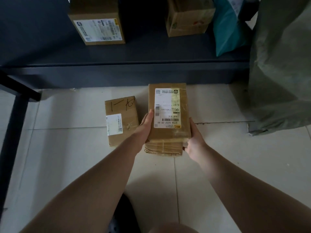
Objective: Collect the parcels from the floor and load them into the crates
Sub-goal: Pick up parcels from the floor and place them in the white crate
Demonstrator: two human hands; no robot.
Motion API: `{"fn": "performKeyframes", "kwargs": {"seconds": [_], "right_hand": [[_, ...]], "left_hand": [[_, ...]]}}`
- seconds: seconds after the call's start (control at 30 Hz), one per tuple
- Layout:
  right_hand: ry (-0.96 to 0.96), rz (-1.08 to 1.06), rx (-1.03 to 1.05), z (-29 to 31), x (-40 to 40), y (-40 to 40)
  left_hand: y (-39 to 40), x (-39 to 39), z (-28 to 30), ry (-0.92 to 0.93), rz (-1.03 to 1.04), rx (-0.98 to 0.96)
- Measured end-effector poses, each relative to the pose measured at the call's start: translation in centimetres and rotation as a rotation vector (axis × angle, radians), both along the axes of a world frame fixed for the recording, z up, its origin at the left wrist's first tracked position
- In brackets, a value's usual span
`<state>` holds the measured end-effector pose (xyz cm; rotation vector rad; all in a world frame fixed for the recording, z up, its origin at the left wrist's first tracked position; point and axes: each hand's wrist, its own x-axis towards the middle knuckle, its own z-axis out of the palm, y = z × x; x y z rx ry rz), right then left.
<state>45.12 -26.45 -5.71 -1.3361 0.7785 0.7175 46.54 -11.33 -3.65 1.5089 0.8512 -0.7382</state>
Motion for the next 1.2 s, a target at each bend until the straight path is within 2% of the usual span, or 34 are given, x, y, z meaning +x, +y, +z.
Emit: {"fn": "performKeyframes", "kwargs": {"seconds": [0.13,0.23,0.4,0.53,0.7,0.83,1.0,1.2], "right_hand": [[-0.059,0.069,-0.028,6.7,0.7,1.7],[-0.079,0.071,-0.047,15.7,1.2,3.0],[-0.103,0.039,-0.058,35.0,1.3,4.4],[-0.111,0.107,0.010,51.8,-0.1,5.5],[-0.172,0.337,0.077,71.2,-3.7,8.2],[-0.271,0.532,0.175,83.6,-7.0,10.8],[-0.423,0.748,0.223,93.5,-12.2,14.5],[-0.476,0.890,0.332,98.5,-19.1,20.9]], "left_hand": [[2.1,0.1,6.9,0.019,0.043,-0.003],[3.4,0.4,16.0,-0.001,0.058,-0.040],[5.4,-0.2,34.8,-0.029,0.036,-0.039],[7.6,-4.2,51.6,-0.050,0.134,-0.011],[10.5,-11.6,71.8,-0.132,0.371,-0.012],[12.2,-18.6,84.0,-0.245,0.511,-0.004],[14.8,-27.0,93.4,-0.400,0.676,0.050],[18.8,-36.6,99.9,-0.458,0.733,0.153]]}}
